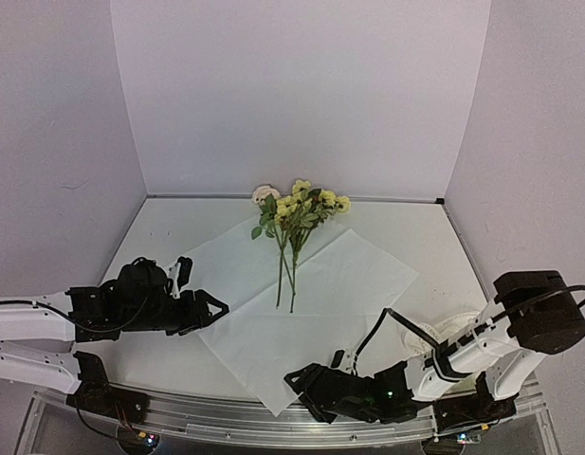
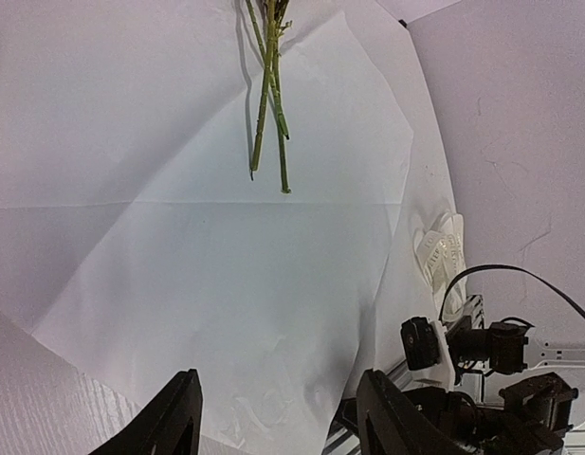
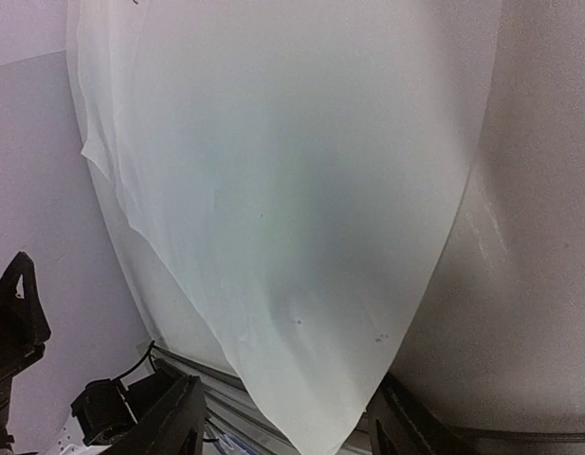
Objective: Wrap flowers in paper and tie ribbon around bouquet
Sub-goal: Pick up the bottom corner of the flattened wrapping paper from the center of the board, then fold the bottom corner of the flattened wrapping paper at the center of the board.
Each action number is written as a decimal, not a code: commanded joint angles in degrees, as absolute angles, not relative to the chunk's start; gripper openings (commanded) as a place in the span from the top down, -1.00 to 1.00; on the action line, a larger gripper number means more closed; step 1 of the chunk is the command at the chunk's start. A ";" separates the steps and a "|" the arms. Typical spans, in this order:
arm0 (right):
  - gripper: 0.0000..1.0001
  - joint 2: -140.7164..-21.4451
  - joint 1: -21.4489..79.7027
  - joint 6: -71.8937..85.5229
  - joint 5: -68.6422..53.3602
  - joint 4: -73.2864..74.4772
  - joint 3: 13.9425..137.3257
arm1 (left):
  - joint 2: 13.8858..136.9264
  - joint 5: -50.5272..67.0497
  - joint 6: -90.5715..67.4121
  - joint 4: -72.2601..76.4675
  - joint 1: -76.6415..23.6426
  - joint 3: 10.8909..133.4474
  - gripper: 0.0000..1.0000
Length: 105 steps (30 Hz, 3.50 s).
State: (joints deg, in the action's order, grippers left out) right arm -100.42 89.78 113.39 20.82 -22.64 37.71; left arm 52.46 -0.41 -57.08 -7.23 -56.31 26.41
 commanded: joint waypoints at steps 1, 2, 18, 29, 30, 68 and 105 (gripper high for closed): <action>-0.02 -103.89 90.46 118.45 23.47 -28.44 36.40 | 51.46 -2.20 -56.60 -7.83 -56.60 26.49 -0.16; 0.03 -104.23 90.50 118.39 23.73 -29.54 36.31 | 51.43 -2.23 -56.51 -7.89 -56.60 26.63 -0.16; 1.00 -96.49 89.10 106.62 28.17 -30.48 36.68 | 51.91 -3.37 -55.22 -9.11 -56.60 29.67 -0.15; 1.00 -93.41 78.93 95.95 18.92 -27.89 42.53 | 51.46 -9.09 -52.62 -14.11 -56.60 35.94 -0.17; 1.00 -93.05 77.71 95.19 18.39 -27.91 42.92 | 51.35 -10.05 -52.42 -14.59 -56.60 36.37 -0.17; 1.00 -117.53 43.37 86.30 -11.72 -18.97 74.62 | 89.22 20.00 -40.64 -8.13 -41.65 57.23 0.24; 0.60 -116.60 42.21 75.35 -12.85 -19.38 75.62 | 104.29 29.67 -40.69 -0.86 -39.37 54.13 0.42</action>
State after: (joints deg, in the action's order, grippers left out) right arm -120.04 42.39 78.59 -12.83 -19.50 75.75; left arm 103.80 30.26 -40.88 -2.50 -39.55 53.52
